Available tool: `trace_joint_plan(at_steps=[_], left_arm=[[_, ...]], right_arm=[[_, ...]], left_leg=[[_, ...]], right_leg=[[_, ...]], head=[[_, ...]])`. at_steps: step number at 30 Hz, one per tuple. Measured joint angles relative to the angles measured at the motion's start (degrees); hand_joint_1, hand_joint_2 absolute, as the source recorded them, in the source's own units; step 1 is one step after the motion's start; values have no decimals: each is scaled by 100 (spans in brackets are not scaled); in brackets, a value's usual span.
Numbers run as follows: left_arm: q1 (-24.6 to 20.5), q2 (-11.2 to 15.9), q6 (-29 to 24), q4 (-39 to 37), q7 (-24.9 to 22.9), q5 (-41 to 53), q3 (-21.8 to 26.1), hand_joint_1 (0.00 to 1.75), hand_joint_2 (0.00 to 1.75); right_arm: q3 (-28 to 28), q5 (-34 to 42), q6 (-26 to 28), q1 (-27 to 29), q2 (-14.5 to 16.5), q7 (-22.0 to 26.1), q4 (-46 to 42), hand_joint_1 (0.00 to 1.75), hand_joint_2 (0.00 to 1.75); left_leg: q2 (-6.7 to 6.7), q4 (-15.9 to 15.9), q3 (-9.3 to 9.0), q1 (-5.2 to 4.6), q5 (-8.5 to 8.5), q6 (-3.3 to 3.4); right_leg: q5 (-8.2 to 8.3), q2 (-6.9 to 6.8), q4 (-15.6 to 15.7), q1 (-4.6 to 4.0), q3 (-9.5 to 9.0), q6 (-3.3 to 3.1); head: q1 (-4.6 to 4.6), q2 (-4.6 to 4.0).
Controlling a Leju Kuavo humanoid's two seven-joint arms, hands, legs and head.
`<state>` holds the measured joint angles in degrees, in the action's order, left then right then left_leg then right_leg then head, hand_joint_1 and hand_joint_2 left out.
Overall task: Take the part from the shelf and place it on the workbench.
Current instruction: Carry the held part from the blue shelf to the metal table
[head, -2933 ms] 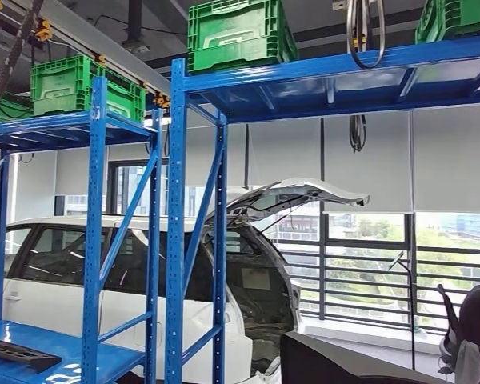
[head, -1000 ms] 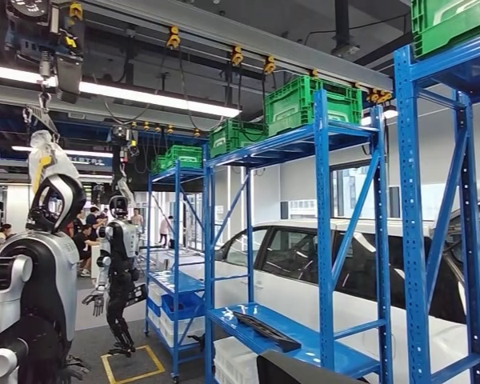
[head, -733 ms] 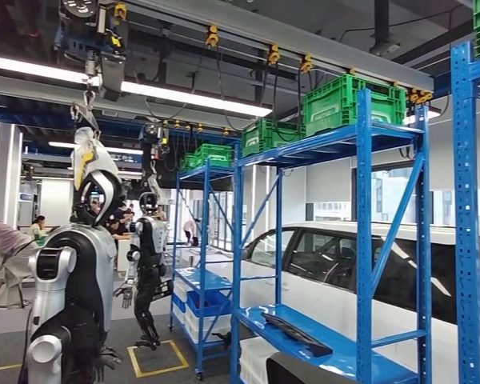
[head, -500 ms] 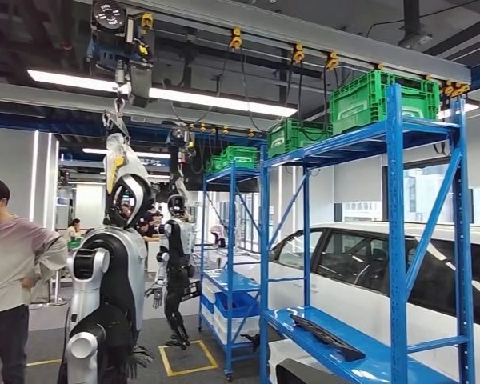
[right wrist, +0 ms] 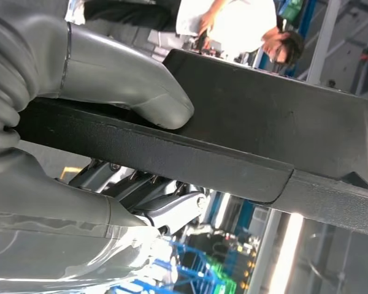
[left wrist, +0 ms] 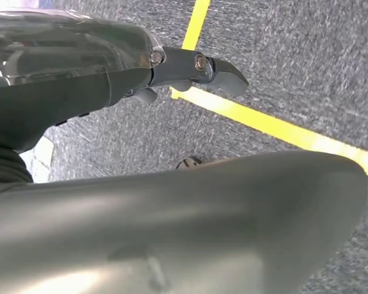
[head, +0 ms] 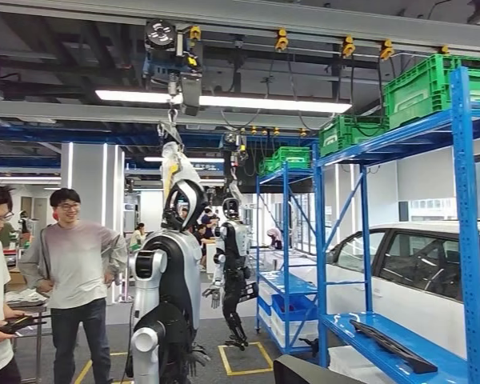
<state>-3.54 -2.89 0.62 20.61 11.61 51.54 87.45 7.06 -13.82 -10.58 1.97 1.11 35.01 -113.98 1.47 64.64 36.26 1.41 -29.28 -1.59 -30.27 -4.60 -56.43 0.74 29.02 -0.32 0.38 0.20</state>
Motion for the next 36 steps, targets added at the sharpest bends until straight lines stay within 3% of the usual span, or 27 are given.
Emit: trace_joint_plan(at_steps=[2,3,5,6,8,9,11,12,13,14,16,18,20,21,23,25,27,28,29,31,33,36], left_arm=[[-25,-4,5,-3,9,-1,0,0,175],[-31,-6,8,-5,7,5,0,0,175],[-12,-8,9,-6,-6,21,-1,0,175],[5,-9,8,-6,-17,31,-1,0,175],[9,-10,9,-6,-36,56,-4,0,175],[0,-10,10,-6,-42,68,-5,0,175],[-17,-13,18,-6,-50,90,-8,0,175],[-18,-14,25,-6,-55,104,-10,0,175],[-15,-15,38,-6,-59,119,-13,0,175],[-12,-17,51,-7,-62,131,-17,0,175],[-15,-35,84,-10,-59,142,-28,0,175],[-21,-55,106,-14,-45,144,-36,0,175],[-4,-60,117,-15,-27,144,-38,0,175],[8,-62,121,-15,-18,144,-39,0,175],[7,-66,126,-17,-1,144,-42,0,175],[-18,-68,132,-20,13,144,-46,0,175],[-30,-68,140,-24,17,144,-54,0,175],[-25,-68,146,-26,17,144,-58,0,175],[-17,-69,150,-27,17,144,-63,0,175],[-15,-75,157,-34,24,144,-74,0,175],[-25,-84,164,-46,33,144,-84,0,175],[-13,-85,169,-52,42,143,-89,0,175]], right_arm=[[0,12,5,-11,-1,-16,-1,175,175],[3,13,16,-13,-1,-25,-1,175,175],[10,5,43,-16,-1,-47,0,175,175],[13,1,53,-18,-2,-57,1,175,175],[14,-3,62,-19,-9,-72,3,175,175],[15,-5,63,-13,-16,-75,9,175,175],[17,-5,64,16,-31,-79,28,175,175],[18,-3,65,28,-38,-82,41,175,175],[18,0,66,34,-43,-86,50,175,175],[18,5,67,35,-46,-90,56,175,175],[18,22,68,30,-50,-95,59,175,175],[18,36,70,25,-56,-98,60,175,175],[25,43,73,16,-61,-102,60,175,175],[32,46,74,8,-61,-103,60,175,175],[50,54,78,-9,-61,-105,60,175,175],[61,56,79,-15,-61,-109,62,175,175],[75,55,78,-14,-61,-112,71,175,175],[84,55,78,-15,-61,-113,75,175,175],[90,55,78,-15,-61,-113,78,175,175],[94,55,80,-18,-61,-113,78,175,175],[97,54,81,-33,-61,-115,77,175,175],[111,53,82,-55,-61,-119,77,175,175]], left_leg=[[188,-551,-272,-34,162,43],[218,-631,-298,-65,154,88],[117,-642,-268,-91,159,194],[59,-646,-260,-94,167,238],[-47,-659,-254,-87,188,315],[-107,-659,-248,-97,191,344],[-253,-659,-245,-130,196,383],[-334,-658,-248,-149,198,392],[-412,-657,-255,-165,199,398],[-492,-657,-268,-176,200,400],[-642,-651,-276,-184,203,398],[-775,-644,-235,-166,220,368],[-902,-653,-191,-151,252,311],[-893,-637,-173,-159,236,285],[-654,-348,-35,-178,34,233],[-343,347,301,-146,-320,164],[-236,876,562,-74,-471,92],[-206,850,548,-33,-398,57],[-172,628,435,5,-248,26],[21,-168,20,40,90,-23],[151,-622,-215,10,212,29],[31,-634,-208,-47,195,187]], right_leg=[[-43,-108,-18,-19,-31,74],[-54,-162,-18,-29,-43,110],[-76,-253,-7,-15,-68,179],[-128,-199,-42,4,-63,207],[-403,96,-423,26,95,228],[-605,269,-819,25,275,215],[-885,415,-1612,5,672,179],[-873,437,-1785,-10,781,153],[-738,456,-1699,-28,776,122],[-508,499,-1392,-50,668,83],[-54,733,-596,-84,366,-1],[107,908,-172,-99,213,-34],[106,838,-87,-96,189,-43],[123,766,-49,-85,173,-64],[162,607,33,-55,132,-107],[167,439,51,-55,118,-119],[151,270,49,-51,116,-101],[139,194,46,-46,109,-84],[125,130,43,-39,98,-62],[75,9,25,-29,57,13],[26,-81,1,-33,20,98],[-17,-168,6,6,-30,204]], head=[[0,1],[-1,1],[-1,2],[-1,2],[-2,2],[-3,1],[-3,1],[-3,1],[-3,1],[-3,2],[-3,1],[-5,6],[-8,9],[-9,7],[-9,4],[-9,2],[-8,2],[-8,2],[-9,2],[-9,2],[-9,2],[-8,2]])
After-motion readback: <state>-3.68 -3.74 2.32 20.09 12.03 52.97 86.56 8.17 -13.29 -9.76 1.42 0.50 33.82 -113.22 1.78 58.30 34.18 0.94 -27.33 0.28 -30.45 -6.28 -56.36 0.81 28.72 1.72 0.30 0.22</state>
